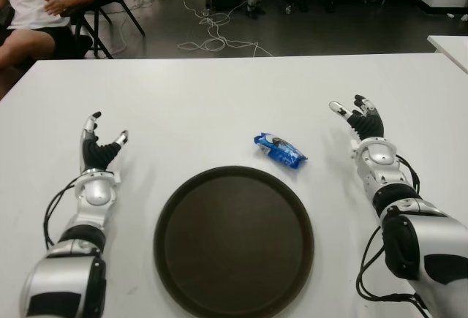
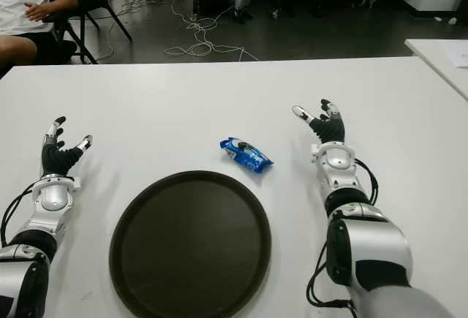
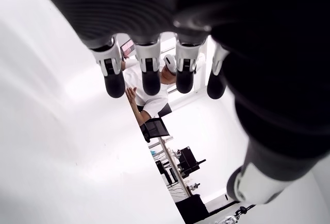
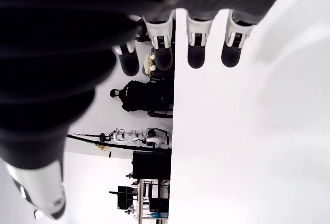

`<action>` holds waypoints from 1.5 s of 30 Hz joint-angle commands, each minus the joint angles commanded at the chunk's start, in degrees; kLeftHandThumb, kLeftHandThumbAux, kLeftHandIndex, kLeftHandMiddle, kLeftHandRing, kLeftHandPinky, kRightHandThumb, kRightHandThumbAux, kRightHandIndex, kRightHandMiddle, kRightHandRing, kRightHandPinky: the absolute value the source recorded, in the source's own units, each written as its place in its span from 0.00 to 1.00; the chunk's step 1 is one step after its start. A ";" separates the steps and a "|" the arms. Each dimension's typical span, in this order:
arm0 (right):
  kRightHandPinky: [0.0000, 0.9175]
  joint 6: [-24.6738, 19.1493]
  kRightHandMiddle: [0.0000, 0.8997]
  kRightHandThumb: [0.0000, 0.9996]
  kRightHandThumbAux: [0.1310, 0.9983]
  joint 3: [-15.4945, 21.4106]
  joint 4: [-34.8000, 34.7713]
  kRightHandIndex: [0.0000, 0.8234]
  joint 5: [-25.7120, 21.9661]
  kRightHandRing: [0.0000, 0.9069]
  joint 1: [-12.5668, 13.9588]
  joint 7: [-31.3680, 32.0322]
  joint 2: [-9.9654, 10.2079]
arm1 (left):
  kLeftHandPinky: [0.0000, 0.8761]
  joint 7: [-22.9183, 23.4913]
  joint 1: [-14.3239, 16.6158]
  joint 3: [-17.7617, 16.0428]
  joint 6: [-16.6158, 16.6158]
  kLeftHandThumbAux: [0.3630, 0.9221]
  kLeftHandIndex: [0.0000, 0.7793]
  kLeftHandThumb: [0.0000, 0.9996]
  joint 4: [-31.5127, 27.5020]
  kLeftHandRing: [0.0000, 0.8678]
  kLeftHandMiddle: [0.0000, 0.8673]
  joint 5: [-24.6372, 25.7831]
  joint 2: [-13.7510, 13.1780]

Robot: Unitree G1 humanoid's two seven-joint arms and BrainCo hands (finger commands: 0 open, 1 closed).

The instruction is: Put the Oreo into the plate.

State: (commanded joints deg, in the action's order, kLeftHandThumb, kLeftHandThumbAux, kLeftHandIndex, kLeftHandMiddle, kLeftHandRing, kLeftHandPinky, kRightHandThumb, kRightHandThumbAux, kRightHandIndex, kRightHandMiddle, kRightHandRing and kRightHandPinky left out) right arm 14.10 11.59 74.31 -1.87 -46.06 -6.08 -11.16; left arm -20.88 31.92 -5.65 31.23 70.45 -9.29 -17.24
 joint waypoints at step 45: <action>0.02 0.63 0.09 0.00 0.68 0.62 0.02 0.11 -0.51 0.06 0.18 0.87 0.09 | 0.02 -0.39 0.13 0.04 -0.96 0.71 0.06 0.00 0.09 0.05 0.08 -0.23 -0.03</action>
State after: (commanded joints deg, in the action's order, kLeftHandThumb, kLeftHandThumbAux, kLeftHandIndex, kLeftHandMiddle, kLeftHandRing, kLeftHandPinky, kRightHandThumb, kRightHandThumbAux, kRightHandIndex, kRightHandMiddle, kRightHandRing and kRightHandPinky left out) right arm 14.72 12.22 74.33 -2.37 -45.88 -5.22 -11.07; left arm -21.27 32.05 -5.61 30.27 70.55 -9.52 -17.27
